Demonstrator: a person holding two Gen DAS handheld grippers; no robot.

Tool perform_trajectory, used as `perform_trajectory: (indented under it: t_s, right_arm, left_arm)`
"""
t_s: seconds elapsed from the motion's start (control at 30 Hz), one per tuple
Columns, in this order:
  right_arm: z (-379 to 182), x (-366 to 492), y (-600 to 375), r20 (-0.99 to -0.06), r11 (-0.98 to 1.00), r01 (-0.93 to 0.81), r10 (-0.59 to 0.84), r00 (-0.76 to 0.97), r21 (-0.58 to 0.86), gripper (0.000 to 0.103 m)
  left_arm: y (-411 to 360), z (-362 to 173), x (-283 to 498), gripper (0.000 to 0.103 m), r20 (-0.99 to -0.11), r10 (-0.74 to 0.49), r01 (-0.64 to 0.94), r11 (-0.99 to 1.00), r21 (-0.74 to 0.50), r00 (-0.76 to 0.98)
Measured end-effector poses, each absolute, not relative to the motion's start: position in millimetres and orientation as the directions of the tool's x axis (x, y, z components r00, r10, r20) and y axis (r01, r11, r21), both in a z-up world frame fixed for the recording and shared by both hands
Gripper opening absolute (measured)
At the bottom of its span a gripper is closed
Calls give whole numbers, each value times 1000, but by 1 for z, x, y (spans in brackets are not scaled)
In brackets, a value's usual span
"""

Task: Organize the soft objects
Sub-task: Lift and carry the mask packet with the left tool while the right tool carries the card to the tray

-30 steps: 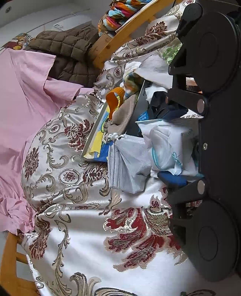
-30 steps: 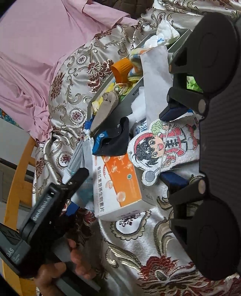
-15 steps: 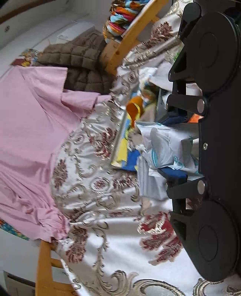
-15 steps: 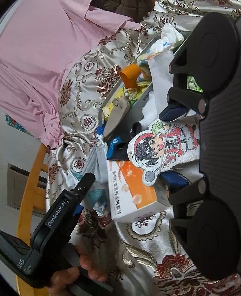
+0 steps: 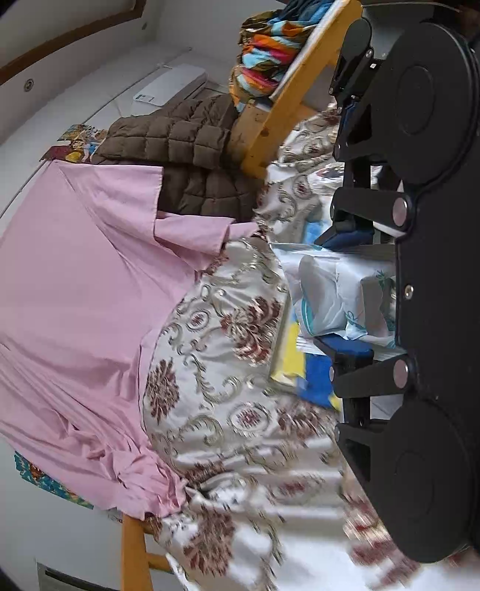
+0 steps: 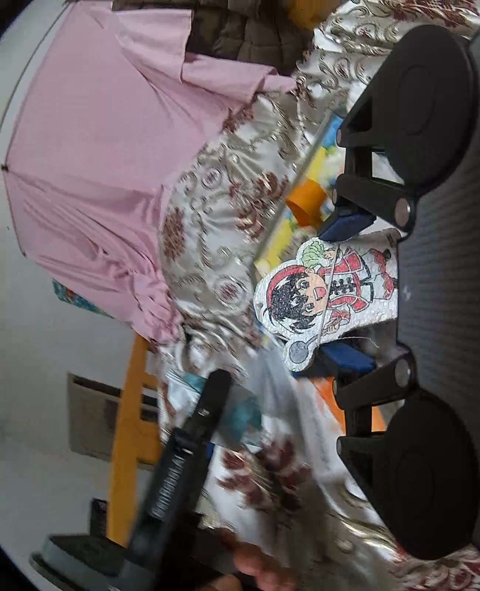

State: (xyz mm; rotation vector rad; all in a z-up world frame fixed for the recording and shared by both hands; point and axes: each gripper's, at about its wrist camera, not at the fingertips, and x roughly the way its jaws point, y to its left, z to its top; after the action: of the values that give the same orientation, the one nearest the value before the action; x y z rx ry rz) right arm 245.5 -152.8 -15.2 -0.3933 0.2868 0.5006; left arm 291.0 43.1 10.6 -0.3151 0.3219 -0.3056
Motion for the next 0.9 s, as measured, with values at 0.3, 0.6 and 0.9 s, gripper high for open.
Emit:
perform_trajectory:
  t_s: [0.3, 0.6, 0.9]
  right_arm:
    - [16, 344, -207, -312, 894, -431, 378, 872, -120, 65]
    - [9, 433, -266, -354, 939, -324, 342, 870, 112, 65]
    - [-33, 486, -311, -499, 942, -200, 314, 807, 269, 65]
  left_arm:
    - [-19, 17, 418, 52, -357, -344, 184, 892, -412, 868]
    - [-66, -3, 512, 52, -475, -361, 119, 877, -465, 802]
    - [-74, -14, 548, 53, -548, -363, 32, 853, -521, 754]
